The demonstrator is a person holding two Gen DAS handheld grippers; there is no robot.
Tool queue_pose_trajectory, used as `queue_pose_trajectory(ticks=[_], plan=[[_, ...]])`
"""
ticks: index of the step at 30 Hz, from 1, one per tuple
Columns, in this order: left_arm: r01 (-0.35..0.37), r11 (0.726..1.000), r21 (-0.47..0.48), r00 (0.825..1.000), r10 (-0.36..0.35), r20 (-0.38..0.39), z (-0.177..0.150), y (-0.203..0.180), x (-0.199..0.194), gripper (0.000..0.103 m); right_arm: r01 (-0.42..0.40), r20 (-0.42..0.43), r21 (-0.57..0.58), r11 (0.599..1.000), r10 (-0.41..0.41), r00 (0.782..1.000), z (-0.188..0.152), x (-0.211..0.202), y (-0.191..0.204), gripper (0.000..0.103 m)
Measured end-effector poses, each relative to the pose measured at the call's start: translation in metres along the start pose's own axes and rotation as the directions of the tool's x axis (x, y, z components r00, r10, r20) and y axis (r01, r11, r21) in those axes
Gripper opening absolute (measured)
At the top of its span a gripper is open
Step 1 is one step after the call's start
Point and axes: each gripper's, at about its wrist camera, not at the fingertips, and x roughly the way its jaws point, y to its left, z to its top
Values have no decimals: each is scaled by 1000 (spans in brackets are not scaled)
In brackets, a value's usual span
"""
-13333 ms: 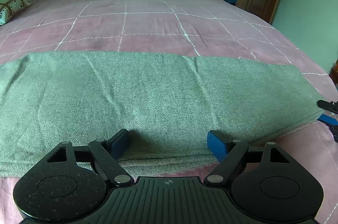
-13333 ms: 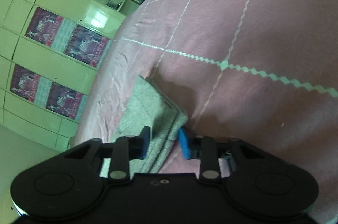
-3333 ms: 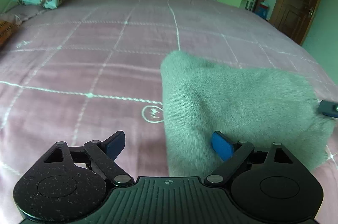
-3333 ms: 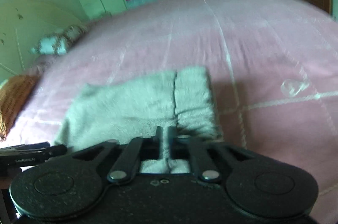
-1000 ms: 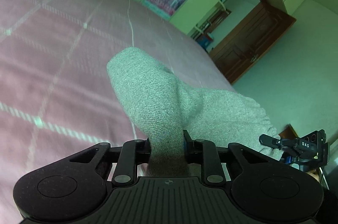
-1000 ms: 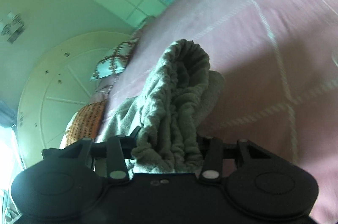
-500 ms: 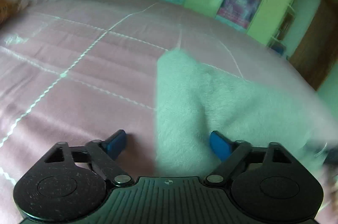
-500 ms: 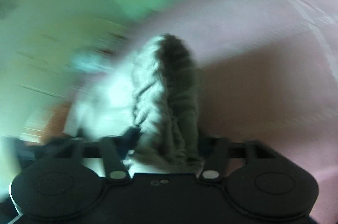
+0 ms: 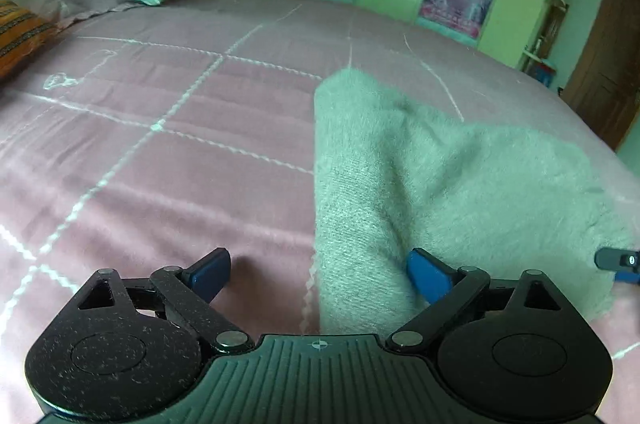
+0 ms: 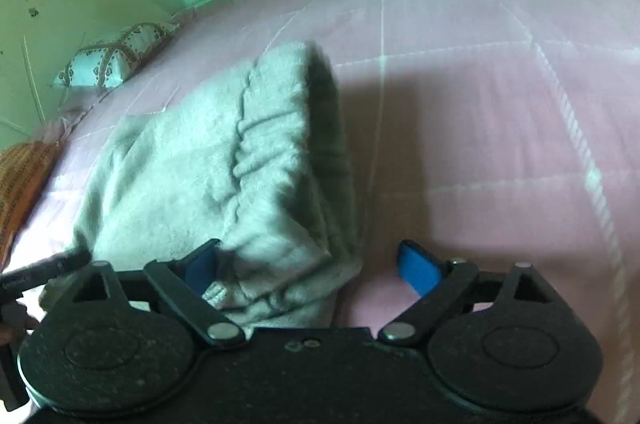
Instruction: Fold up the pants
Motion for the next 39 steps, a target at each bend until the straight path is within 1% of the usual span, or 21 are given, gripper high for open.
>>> queue_pose_trajectory(ticks=[1, 4, 8, 9, 11, 12, 14, 17, 19, 21, 23, 27, 31, 37, 39], plan=[[0, 1000, 18, 999, 0, 37, -1, -2, -14, 95, -4, 14, 1, 1000, 4, 1000, 1, -8, 3, 87], [-5, 998, 55, 996, 0, 86, -5, -8, -52, 95, -19, 71, -33, 999, 21, 997, -5, -41, 12, 88], [-33, 997, 67, 989, 23, 147, -16, -13, -102, 95, -18, 138, -69, 997, 27, 990, -11, -85, 27, 97], [-41, 997, 71, 987, 29, 157, -20, -14, -115, 95, -17, 149, -74, 997, 28, 989, -13, -97, 31, 97], [-35, 997, 62, 986, 24, 165, -27, -15, -138, 95, -14, 152, -83, 996, 27, 988, -21, -122, 41, 97], [-32, 998, 55, 985, 22, 172, -32, -16, -150, 95, -15, 154, -81, 997, 27, 988, -20, -128, 38, 97], [-33, 999, 42, 984, 25, 176, -42, -18, -173, 95, -13, 168, -89, 996, 28, 985, -25, -146, 49, 97], [-21, 999, 37, 983, 14, 181, -57, -21, -206, 95, 11, 181, -95, 995, 6, 983, -39, -176, 65, 97], [-17, 999, 33, 982, 10, 189, -66, -24, -229, 95, 30, 205, -107, 994, -7, 979, -51, -198, 75, 97], [-14, 999, 30, 982, 8, 189, -74, -27, -249, 96, 44, 218, -112, 993, -18, 976, -63, -217, 82, 97], [-7, 1000, 26, 980, 2, 198, -82, -29, -269, 103, 53, 230, -119, 992, -24, 973, -75, -233, 87, 97], [-9, 999, 36, 975, 1, 223, -97, -34, -308, 103, 59, 255, -116, 991, -28, 967, -99, -268, 94, 97], [-10, 999, 43, 975, 1, 220, -115, -37, -339, 103, 56, 273, -123, 991, -21, 962, -120, -297, 100, 97], [-24, 997, 68, 979, 10, 206, -138, -45, -374, 103, 95, 291, -157, 983, -46, 956, -152, -330, 116, 97], [-20, 997, 80, 977, 3, 215, -146, -49, -385, 103, 94, 297, -164, 982, -42, 954, -161, -338, 120, 97]])
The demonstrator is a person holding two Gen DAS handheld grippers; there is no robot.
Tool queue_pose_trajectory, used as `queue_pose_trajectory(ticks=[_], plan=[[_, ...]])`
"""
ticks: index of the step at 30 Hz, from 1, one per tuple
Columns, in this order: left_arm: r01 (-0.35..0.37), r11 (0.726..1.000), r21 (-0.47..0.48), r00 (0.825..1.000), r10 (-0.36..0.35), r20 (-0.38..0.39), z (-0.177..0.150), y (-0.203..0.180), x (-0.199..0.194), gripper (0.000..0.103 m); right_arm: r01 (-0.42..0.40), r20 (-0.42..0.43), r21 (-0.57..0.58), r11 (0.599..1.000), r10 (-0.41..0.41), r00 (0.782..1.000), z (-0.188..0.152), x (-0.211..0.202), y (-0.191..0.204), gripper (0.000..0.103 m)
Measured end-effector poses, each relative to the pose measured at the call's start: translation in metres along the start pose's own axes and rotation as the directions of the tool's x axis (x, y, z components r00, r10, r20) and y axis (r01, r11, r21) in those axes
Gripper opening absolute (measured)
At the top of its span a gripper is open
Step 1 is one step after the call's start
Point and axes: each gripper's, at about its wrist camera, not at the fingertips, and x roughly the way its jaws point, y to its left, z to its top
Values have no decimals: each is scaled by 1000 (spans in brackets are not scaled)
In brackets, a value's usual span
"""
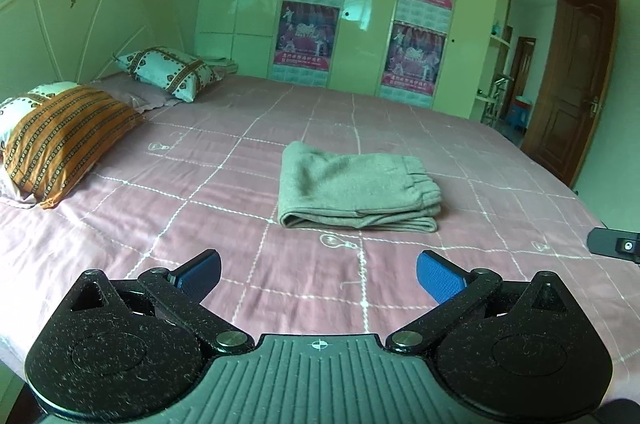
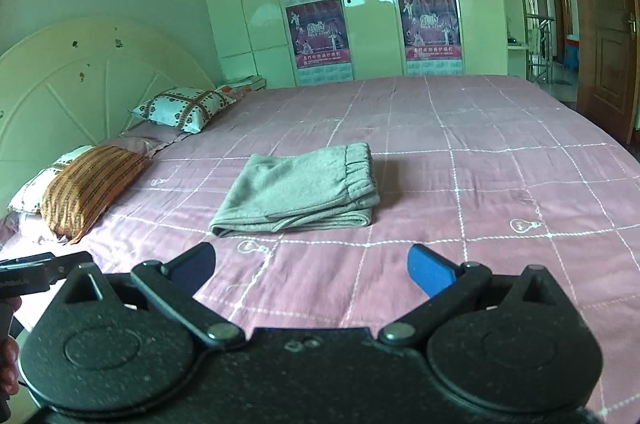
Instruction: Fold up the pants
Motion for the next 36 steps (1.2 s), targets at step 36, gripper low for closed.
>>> queue_pose_trajectory(ticks=[36], plan=[[78, 993, 91, 994, -84, 69, -24, -56, -81, 103, 81, 93, -66, 995, -74, 993, -38, -72, 20, 97]])
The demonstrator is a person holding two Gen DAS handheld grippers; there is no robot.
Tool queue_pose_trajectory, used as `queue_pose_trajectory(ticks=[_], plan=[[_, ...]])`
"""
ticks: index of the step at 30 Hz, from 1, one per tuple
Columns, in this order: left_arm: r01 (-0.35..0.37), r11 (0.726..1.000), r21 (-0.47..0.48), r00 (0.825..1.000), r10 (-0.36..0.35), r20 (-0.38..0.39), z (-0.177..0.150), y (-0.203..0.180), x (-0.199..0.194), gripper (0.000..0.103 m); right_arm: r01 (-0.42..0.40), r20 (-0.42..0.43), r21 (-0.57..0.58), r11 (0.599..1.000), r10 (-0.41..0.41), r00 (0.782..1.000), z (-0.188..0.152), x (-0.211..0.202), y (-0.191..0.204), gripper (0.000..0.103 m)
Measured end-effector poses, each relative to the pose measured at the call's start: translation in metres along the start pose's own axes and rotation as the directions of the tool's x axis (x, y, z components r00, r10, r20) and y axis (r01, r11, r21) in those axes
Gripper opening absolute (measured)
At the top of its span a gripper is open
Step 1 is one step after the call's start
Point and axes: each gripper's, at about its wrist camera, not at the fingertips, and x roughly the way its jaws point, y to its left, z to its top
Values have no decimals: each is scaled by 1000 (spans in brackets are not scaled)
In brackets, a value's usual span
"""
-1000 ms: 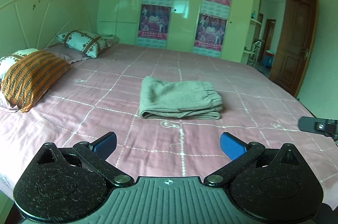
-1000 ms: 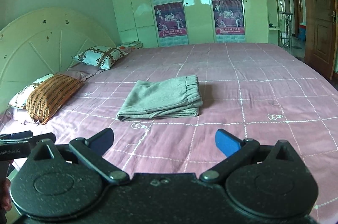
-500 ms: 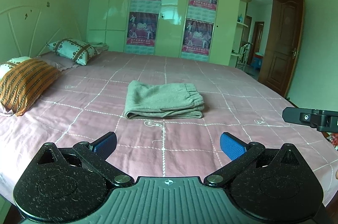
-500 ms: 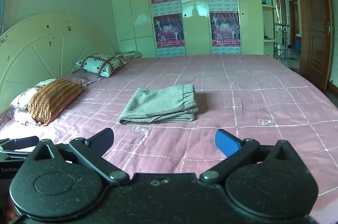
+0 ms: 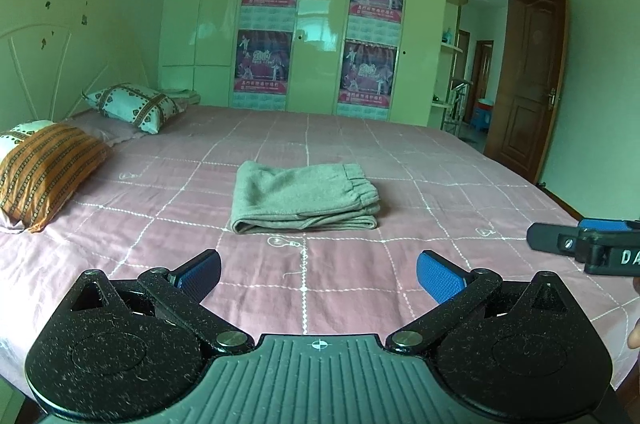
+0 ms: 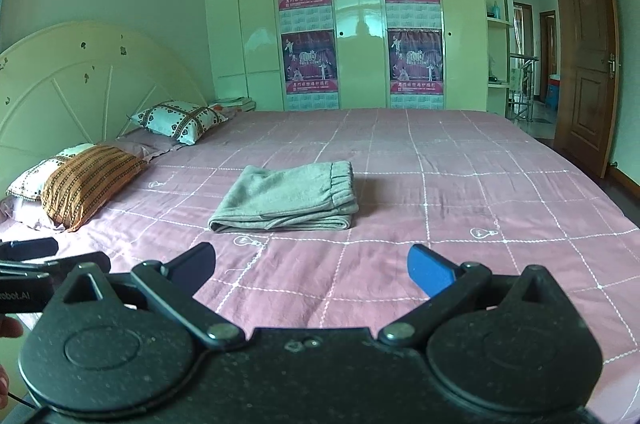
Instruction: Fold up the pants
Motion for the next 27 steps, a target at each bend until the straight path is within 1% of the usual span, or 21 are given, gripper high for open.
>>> queue_pose_trajectory(ticks=[9, 27], plan=[[10, 1000, 3, 1000, -10, -4, 1, -2, 0, 103, 0, -14, -1, 1000, 0, 1000, -3, 2, -2, 97], [24, 1000, 7, 1000, -24, 0, 3, -6, 0, 103, -7, -13, -3, 1000, 7, 1000, -1, 3, -4, 97]])
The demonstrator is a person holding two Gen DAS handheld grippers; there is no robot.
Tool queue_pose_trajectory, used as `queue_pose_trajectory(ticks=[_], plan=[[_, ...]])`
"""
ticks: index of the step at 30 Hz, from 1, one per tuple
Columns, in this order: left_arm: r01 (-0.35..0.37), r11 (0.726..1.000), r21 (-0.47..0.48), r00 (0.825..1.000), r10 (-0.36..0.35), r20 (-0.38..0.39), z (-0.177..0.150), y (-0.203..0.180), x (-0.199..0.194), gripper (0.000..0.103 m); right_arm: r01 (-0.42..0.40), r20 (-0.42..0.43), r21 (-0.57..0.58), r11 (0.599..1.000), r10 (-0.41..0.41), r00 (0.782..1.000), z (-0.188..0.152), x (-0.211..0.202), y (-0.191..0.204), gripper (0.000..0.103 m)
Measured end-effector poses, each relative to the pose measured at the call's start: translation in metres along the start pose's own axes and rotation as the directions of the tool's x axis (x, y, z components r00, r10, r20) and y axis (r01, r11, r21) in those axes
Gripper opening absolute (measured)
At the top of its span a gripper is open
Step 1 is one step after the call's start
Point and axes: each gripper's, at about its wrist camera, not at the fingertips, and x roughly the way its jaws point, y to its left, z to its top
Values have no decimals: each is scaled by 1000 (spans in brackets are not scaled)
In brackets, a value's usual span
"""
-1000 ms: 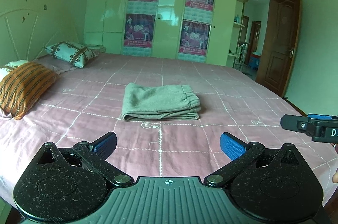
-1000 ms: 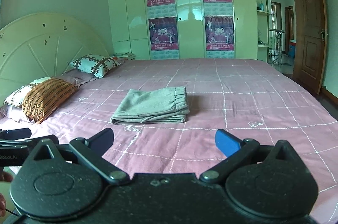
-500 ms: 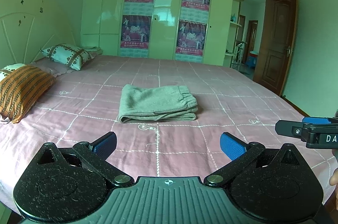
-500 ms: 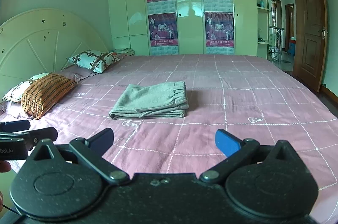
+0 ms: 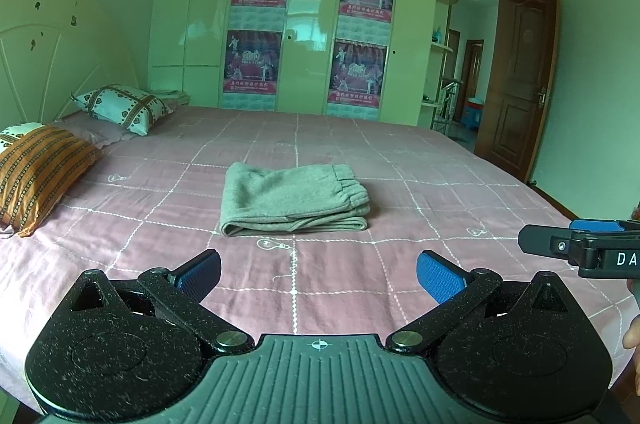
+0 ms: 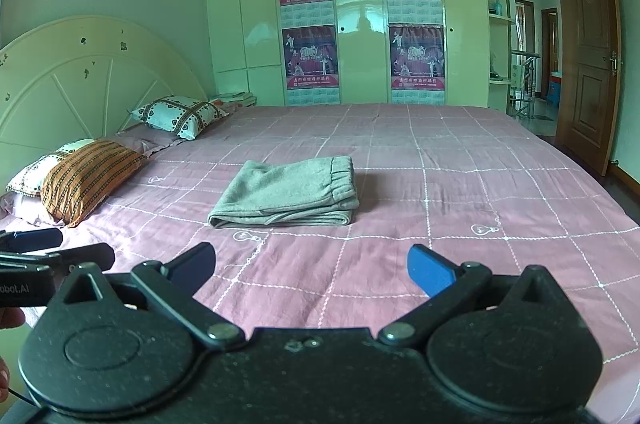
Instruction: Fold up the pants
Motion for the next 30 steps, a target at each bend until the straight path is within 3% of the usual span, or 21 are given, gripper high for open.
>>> queue_pose_trajectory(ticks=[30], plan=[[14, 1000, 5, 1000, -14, -4, 4, -5, 2, 103, -13, 8, 7, 1000, 13, 1000, 5, -3, 0, 97]])
